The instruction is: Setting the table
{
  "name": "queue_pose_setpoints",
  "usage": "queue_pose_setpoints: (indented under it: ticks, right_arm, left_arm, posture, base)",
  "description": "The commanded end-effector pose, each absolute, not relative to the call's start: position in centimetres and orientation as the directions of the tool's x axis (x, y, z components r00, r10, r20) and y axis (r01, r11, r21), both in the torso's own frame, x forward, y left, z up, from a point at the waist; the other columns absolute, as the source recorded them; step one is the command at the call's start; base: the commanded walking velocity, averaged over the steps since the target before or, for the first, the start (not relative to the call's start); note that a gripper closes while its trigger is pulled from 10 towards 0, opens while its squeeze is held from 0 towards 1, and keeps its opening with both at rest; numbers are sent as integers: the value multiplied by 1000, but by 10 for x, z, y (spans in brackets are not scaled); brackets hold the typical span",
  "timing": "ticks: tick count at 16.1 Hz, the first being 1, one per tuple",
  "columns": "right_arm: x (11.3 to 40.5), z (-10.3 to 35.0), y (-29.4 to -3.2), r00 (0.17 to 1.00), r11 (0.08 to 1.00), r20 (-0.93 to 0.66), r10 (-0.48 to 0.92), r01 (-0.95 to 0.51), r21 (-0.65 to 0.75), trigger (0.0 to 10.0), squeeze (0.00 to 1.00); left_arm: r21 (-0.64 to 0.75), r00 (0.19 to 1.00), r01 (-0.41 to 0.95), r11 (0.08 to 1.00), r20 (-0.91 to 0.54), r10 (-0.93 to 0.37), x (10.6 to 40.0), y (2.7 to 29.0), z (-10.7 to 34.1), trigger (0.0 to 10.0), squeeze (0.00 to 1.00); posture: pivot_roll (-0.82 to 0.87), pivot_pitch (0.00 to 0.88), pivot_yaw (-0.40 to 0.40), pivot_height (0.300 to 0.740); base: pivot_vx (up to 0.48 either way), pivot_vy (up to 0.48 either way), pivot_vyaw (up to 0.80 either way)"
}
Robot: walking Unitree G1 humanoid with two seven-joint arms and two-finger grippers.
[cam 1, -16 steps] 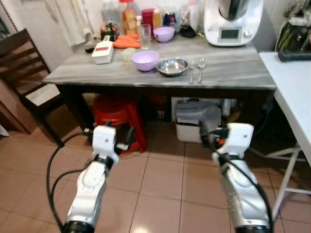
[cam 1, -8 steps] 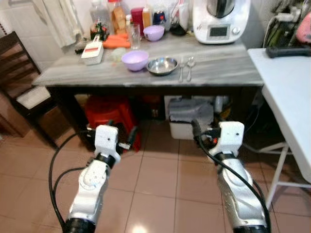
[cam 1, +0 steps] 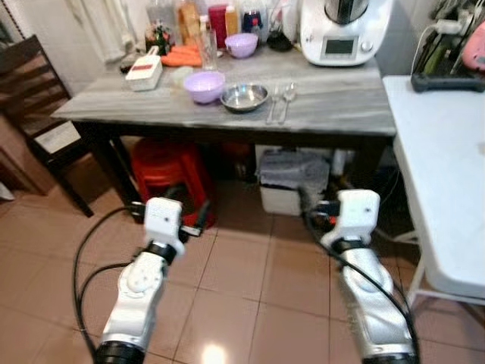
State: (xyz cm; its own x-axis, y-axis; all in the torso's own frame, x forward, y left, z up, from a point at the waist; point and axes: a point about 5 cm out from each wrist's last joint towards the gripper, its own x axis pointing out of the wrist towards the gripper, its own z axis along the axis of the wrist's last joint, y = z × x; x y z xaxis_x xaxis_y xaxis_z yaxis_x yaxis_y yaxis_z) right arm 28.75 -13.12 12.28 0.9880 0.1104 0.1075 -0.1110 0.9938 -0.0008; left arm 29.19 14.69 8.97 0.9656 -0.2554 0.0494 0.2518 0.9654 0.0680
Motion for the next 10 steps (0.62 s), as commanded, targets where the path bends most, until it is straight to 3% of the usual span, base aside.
queue_pose_setpoints:
  ticks: [1,10]
  right_arm:
    - [288,127,-133,986,994,128,107,-107,-5,10000,0]
    - [289,130,-145,991,998,124,47,-52,41,10000,0]
  left_arm:
    - [66,964,256,964,54,-259,292,146,91,10000,0]
    - [56,964,258,965,47,-261,290,144,88,10000,0]
  posture:
    - [-48,0,124,740]
    - [-47,0,113,740]
  base:
    - [0,-382,0]
    - [0,-448,0]
